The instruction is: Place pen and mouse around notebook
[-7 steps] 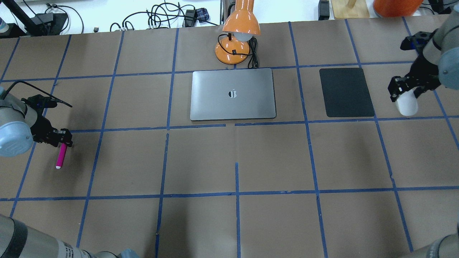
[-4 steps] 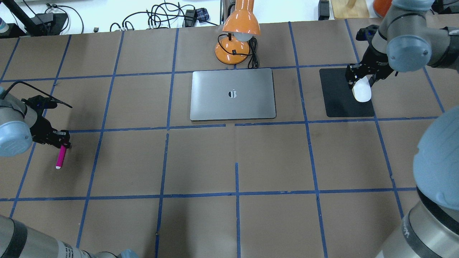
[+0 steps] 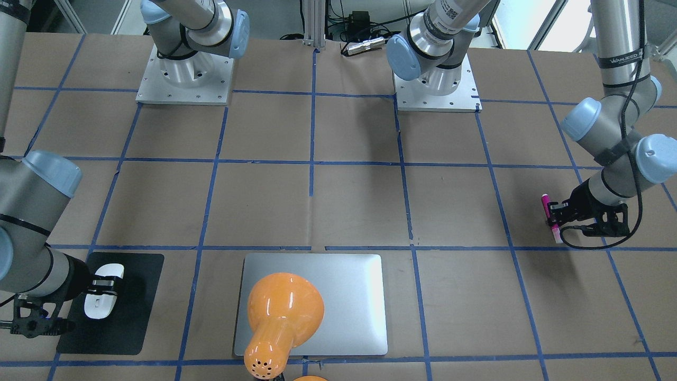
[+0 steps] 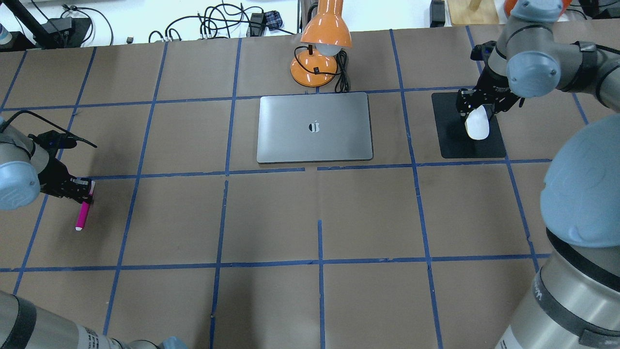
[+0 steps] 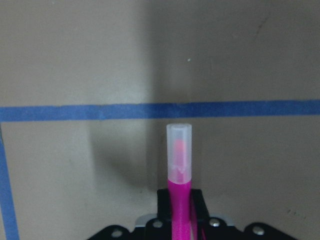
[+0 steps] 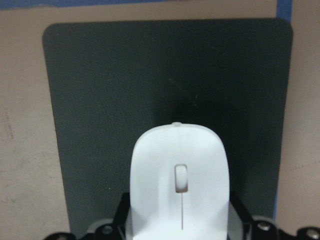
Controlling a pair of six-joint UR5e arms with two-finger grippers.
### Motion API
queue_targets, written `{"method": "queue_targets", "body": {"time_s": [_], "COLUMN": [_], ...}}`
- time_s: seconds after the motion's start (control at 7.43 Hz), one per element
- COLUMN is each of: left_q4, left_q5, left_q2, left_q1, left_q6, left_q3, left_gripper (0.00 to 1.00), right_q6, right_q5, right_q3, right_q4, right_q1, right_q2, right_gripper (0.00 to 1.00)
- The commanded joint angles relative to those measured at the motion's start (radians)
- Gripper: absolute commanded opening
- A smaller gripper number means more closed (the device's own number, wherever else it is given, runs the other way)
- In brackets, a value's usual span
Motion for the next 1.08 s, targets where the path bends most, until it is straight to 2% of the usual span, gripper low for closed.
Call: {"method": "queue_targets", "body": {"time_s": [0.0, 0.13, 0.4, 0.54, 0.67, 0.94], "left_q4": [-0.012, -0.065, -0.145, -0.144, -0.146, -0.198], "left_q5": [0.045, 0.044, 0.039, 0.036, 0.044, 0.036], "left_q2": [0.01, 0.03, 0.056, 0.068, 0.064, 0.079], "left_q1": [-0.009, -0.023, -0.079, -0.123, -0.195, -0.337], "left_q6": [-0.07, -0.151, -0.322, -0.39, -0.441, -0.66], "left_q3": [0.045, 0.076, 0.121, 0.13, 0.174, 0.219], "left_gripper": [0.0, 0.0, 0.0, 0.0, 0.0, 0.0], "right_q6": [-0.009, -0.004, -0.01, -0.003, -0.003, 0.008], "right_q5": [0.005, 0.005, -0.007, -0.006, -0.009, -0.019], "right_q3": [0.015, 0.017, 0.002, -0.02, -0.059, -0.118], "right_q4": [-0.029, -0.081, -0.071, -0.072, -0.023, 0.17], "right_q1": [0.0, 0.0, 0.0, 0.001, 0.001, 0.071], "right_q2": [0.018, 0.031, 0.032, 0.004, -0.043, -0.154], "right_gripper": [0.56, 1.0, 1.0, 1.0, 1.0, 1.0]}}
